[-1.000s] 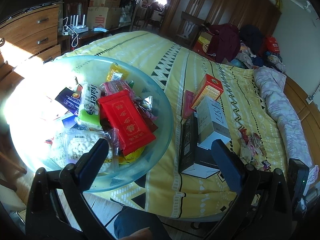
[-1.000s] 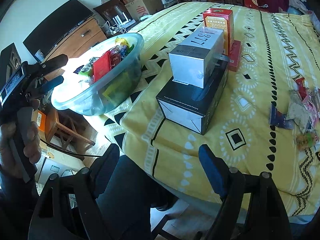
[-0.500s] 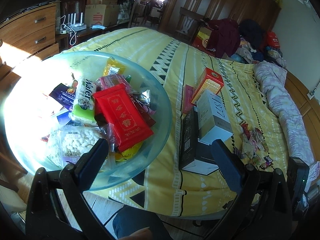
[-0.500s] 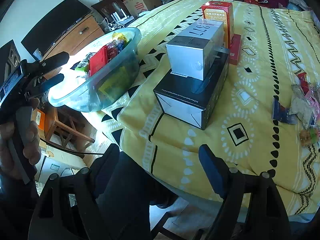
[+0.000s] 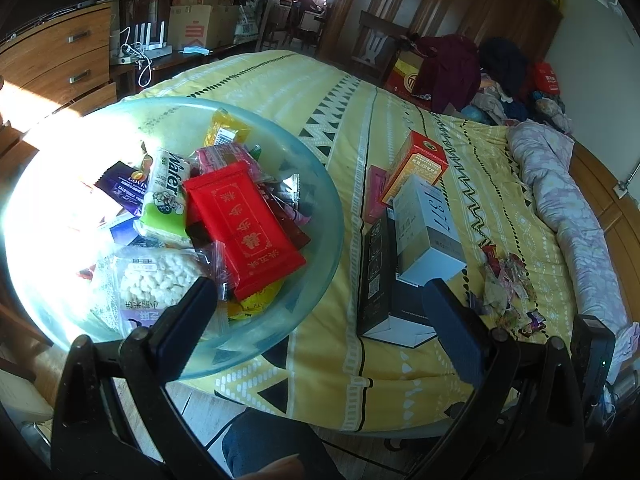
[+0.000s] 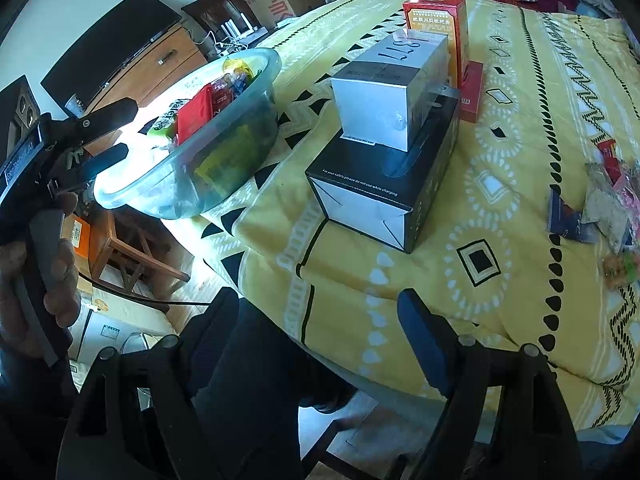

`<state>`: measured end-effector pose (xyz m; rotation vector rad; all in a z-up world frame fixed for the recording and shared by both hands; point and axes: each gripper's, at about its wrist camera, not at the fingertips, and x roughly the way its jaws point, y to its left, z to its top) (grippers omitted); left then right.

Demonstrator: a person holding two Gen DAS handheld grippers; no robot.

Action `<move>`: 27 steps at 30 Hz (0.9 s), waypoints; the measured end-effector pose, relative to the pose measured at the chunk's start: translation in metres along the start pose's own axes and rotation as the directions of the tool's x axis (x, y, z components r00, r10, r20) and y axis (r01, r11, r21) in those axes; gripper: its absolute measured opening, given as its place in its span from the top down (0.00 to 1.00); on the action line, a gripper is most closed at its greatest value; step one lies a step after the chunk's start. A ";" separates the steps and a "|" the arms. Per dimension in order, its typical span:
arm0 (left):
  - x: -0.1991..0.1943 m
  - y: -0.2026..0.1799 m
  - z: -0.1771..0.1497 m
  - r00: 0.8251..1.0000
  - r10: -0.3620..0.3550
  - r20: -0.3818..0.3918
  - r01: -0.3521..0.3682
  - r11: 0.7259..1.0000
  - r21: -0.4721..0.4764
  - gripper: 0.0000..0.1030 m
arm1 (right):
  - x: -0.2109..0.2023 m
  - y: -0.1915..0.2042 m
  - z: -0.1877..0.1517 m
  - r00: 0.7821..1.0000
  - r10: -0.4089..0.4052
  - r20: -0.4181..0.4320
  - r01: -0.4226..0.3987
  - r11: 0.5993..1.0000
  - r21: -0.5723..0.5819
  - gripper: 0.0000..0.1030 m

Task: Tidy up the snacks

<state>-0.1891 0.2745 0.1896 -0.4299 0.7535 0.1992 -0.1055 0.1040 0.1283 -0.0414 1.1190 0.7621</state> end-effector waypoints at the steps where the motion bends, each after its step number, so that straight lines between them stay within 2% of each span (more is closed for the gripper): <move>1: 0.000 0.000 0.000 1.000 0.001 0.001 -0.001 1.000 -0.001 0.00 | 0.000 0.000 0.000 1.000 0.000 0.000 0.000 1.000 0.000 0.19; 27: 0.007 0.002 -0.001 1.000 0.002 -0.020 -0.002 1.000 0.007 0.00 | 0.013 -0.001 -0.006 0.999 0.007 -0.039 -0.007 1.000 0.003 0.19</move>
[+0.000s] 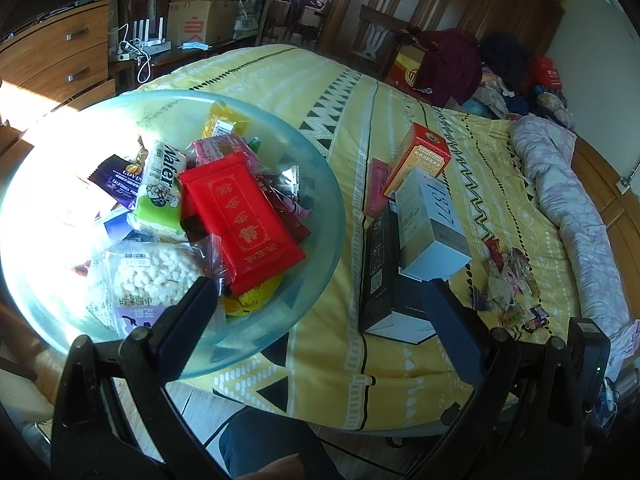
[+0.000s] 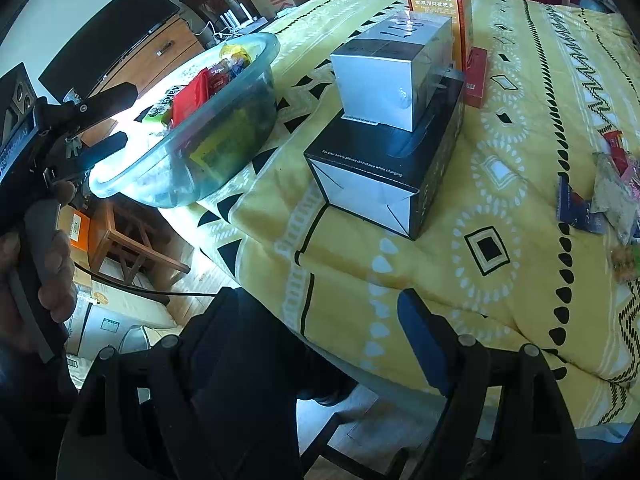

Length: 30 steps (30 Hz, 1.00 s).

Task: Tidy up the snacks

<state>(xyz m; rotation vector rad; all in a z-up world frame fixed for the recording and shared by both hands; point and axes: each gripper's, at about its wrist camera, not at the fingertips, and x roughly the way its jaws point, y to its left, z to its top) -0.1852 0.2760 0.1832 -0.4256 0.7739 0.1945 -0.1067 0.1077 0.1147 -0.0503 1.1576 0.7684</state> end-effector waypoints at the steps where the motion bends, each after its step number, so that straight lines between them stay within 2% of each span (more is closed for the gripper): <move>1: 0.000 0.000 0.000 1.000 0.000 -0.001 0.000 1.000 0.000 0.00 | 0.000 0.000 0.000 1.000 0.001 0.000 -0.001 1.000 0.000 0.19; 30: 0.010 -0.034 0.010 0.999 -0.039 -0.024 0.039 0.999 0.036 0.00 | -0.016 -0.017 -0.002 1.000 0.002 0.020 -0.003 0.999 0.033 0.18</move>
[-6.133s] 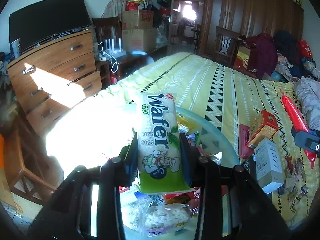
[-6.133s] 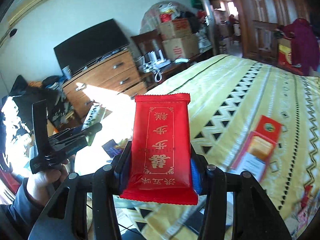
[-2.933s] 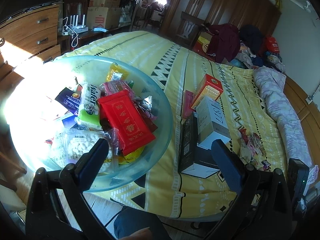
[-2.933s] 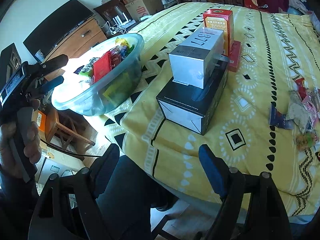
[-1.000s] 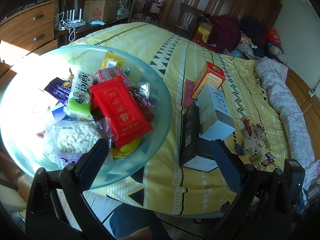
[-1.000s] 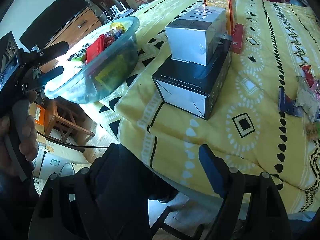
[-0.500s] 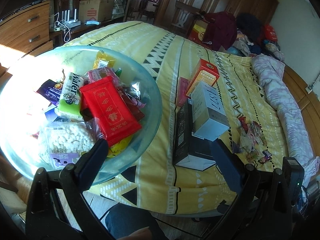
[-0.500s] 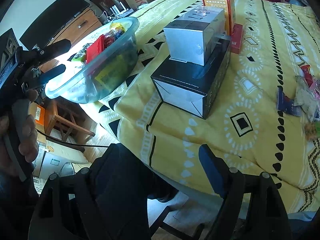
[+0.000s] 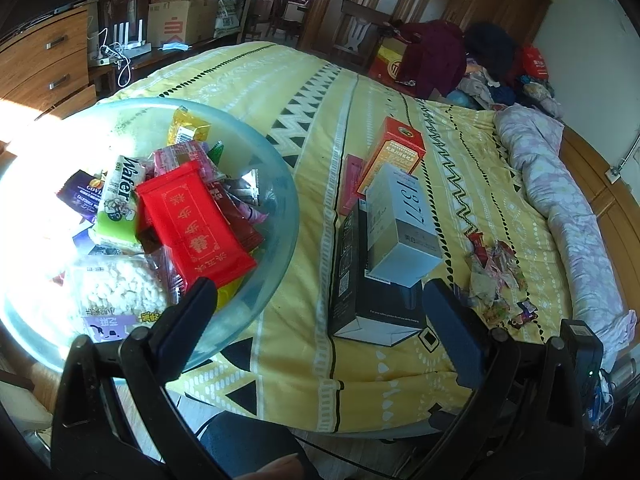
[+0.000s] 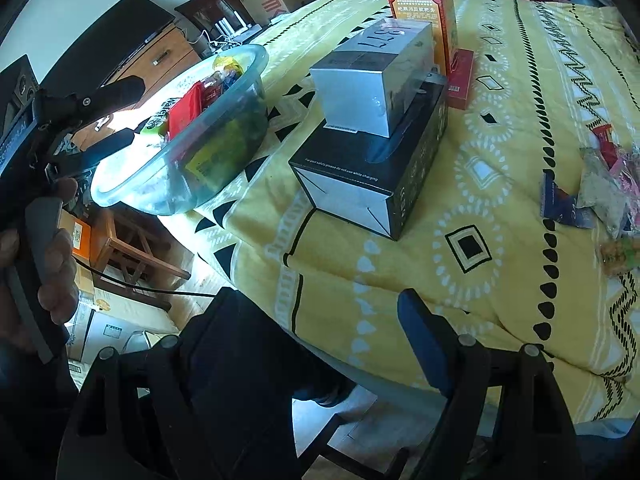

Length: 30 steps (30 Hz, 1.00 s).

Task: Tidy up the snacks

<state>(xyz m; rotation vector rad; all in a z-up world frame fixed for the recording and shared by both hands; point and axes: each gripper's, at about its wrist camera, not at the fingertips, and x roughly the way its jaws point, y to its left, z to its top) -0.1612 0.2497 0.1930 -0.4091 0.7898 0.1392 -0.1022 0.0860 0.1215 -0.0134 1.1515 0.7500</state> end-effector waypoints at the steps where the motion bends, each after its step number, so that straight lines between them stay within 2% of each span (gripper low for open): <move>1: 0.000 -0.001 0.002 1.000 -0.003 0.000 0.003 1.000 -0.001 0.00 | 0.000 -0.002 -0.001 1.000 0.001 -0.003 -0.001 1.000 0.006 0.19; 4: -0.005 -0.001 0.007 1.000 -0.006 0.025 0.006 1.000 -0.004 0.00 | 0.000 -0.005 -0.002 1.000 0.004 -0.016 -0.004 1.000 0.015 0.19; 30: 0.005 -0.011 0.003 1.000 -0.018 0.002 0.018 1.000 0.006 0.00 | -0.002 -0.019 -0.007 1.000 -0.012 -0.016 0.013 0.999 0.048 0.18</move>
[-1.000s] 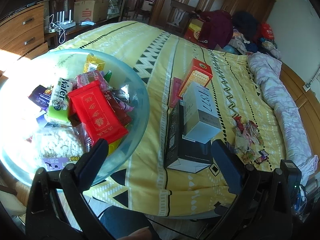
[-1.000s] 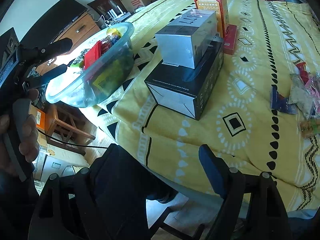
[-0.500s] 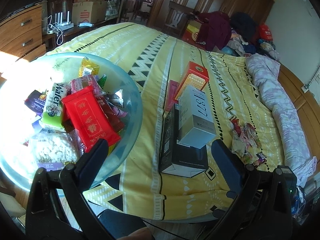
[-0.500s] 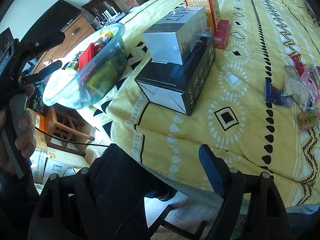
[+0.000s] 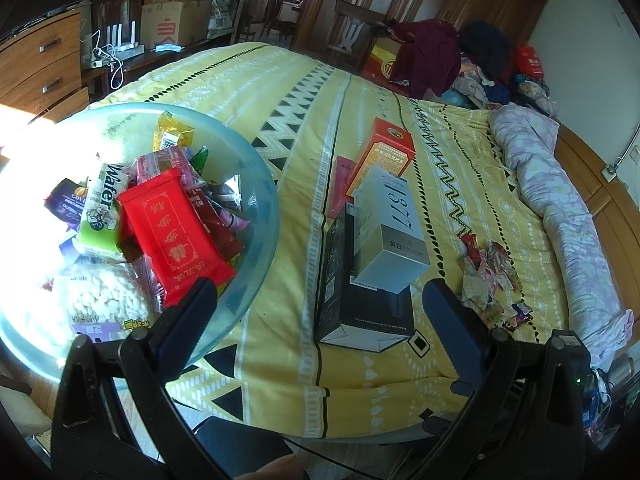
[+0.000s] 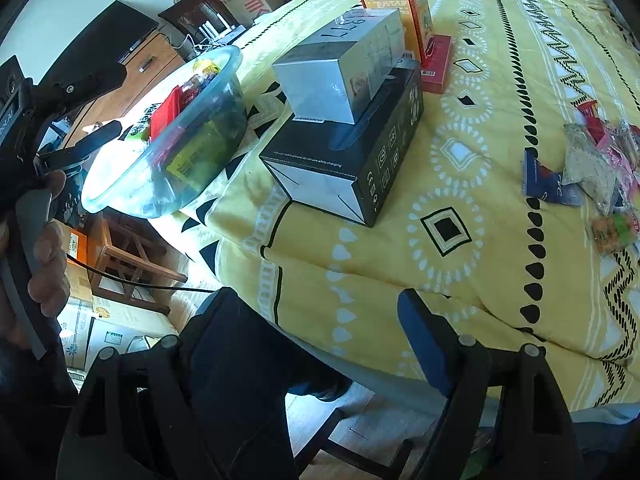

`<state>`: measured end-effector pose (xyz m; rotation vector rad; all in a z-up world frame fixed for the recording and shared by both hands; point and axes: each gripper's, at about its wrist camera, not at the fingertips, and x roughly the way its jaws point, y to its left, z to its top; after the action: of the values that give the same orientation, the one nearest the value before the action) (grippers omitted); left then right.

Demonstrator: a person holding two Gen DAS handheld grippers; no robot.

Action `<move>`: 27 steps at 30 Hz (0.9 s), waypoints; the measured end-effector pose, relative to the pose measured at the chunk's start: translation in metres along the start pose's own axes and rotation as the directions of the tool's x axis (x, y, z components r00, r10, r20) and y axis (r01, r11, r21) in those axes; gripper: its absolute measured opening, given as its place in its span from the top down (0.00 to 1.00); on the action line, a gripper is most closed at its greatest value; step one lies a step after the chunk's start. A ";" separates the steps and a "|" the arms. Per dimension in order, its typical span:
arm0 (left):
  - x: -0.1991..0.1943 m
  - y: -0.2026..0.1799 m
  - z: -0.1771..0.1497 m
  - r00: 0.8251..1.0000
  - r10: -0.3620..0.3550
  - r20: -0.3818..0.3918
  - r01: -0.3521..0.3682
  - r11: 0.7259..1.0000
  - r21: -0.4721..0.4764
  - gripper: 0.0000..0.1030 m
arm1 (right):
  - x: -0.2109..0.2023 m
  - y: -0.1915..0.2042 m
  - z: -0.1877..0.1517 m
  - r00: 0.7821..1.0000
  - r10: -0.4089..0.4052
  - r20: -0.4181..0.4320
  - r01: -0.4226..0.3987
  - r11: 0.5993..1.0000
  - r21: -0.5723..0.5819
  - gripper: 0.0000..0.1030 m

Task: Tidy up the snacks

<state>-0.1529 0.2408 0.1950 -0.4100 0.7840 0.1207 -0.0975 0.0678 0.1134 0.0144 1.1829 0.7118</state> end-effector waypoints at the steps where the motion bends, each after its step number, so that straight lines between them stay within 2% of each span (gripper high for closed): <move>1: -0.001 0.000 0.000 1.000 -0.002 0.002 0.002 1.000 0.002 0.00 | 0.001 0.000 -0.001 1.000 0.000 0.000 0.000 1.000 0.000 0.18; 27: -0.004 -0.002 -0.003 1.000 -0.011 -0.018 0.011 1.000 -0.003 0.00 | 0.004 -0.005 -0.008 1.000 -0.006 -0.014 0.006 1.000 0.006 0.18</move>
<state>-0.1571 0.2385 0.1969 -0.4184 0.7993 0.1082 -0.1013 0.0633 0.1055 0.0114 1.1977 0.7043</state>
